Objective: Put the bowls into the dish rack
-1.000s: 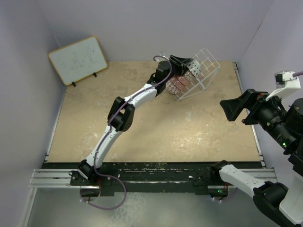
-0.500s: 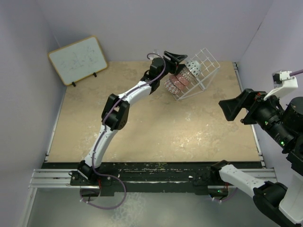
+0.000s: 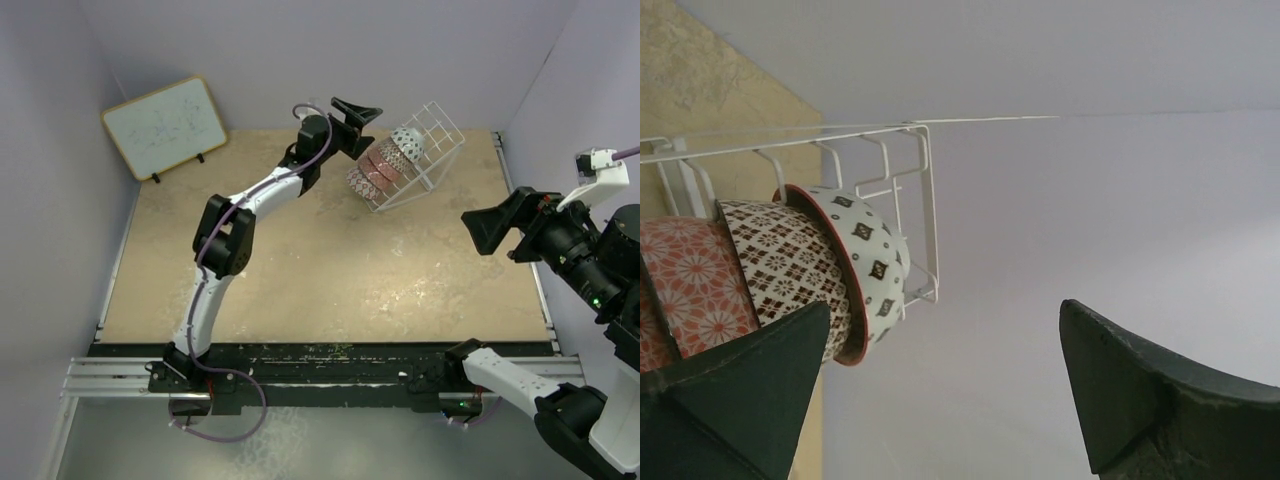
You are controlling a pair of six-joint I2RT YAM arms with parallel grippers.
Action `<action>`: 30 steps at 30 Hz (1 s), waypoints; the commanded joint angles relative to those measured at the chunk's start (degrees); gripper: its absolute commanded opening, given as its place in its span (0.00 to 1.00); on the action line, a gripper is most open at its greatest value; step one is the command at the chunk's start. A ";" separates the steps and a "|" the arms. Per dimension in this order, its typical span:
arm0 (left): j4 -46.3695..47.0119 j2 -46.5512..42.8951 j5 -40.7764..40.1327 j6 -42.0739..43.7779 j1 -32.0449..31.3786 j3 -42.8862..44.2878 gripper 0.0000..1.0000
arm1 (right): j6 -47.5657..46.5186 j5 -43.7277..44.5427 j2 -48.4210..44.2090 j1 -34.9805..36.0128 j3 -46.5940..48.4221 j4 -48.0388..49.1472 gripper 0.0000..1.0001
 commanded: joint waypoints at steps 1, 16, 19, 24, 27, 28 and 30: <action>2.04 -9.15 4.59 6.46 1.64 -3.53 0.99 | 0.55 -0.69 0.37 0.08 -0.47 3.33 0.97; -35.02 -31.02 8.49 51.99 3.75 -13.20 0.99 | 1.43 -2.33 -2.56 0.08 -7.46 7.27 1.00; -39.88 -38.55 0.62 57.68 3.73 -18.56 0.99 | 1.60 -2.84 -3.31 0.09 -9.90 8.44 1.00; -47.03 -47.15 -11.41 63.74 3.75 -25.92 0.99 | 1.69 -4.48 -4.57 0.08 -16.05 12.26 1.00; -50.17 -51.50 -17.69 65.57 3.75 -30.19 0.99 | 1.69 -4.83 -4.87 0.08 -20.41 14.92 1.00; -51.12 -52.84 -19.79 65.84 3.75 -31.36 0.99 | 1.70 -4.25 -4.73 0.08 -22.03 15.37 1.00; -53.36 -55.11 -23.87 65.96 3.75 -33.44 0.99 | 1.58 -4.01 -4.16 0.08 -23.97 16.86 1.00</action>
